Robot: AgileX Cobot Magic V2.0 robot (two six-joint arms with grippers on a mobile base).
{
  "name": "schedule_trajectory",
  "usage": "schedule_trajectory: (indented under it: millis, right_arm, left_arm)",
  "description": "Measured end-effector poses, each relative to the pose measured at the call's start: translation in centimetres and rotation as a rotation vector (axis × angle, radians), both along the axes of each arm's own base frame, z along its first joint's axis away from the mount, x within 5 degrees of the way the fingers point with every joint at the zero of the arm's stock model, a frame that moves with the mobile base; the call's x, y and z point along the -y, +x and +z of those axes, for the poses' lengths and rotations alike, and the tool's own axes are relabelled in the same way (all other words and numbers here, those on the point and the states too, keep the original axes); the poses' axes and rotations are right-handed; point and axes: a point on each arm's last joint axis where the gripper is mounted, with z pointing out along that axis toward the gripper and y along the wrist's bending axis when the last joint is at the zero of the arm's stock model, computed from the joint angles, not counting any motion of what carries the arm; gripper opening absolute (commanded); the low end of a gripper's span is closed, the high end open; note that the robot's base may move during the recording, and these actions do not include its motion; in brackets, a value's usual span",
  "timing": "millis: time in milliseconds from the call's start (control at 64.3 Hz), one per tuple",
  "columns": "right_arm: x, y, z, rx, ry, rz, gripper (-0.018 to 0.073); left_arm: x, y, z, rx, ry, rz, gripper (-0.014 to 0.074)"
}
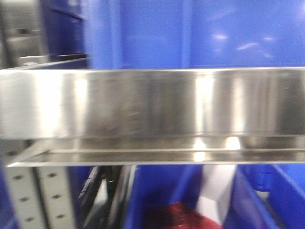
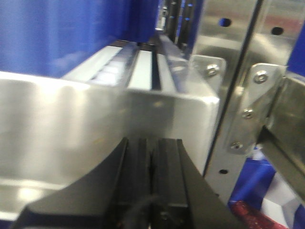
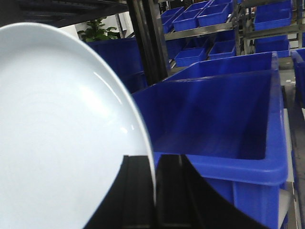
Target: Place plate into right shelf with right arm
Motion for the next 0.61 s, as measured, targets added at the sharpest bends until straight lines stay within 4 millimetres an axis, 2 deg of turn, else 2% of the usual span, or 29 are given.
schedule_trajectory:
  millis: [606]
  right_arm:
    - [0.00, 0.00, 0.00, 0.000, 0.000, 0.000, 0.0070]
  left_arm:
    - [0.00, 0.00, 0.00, 0.000, 0.000, 0.000, -0.0047]
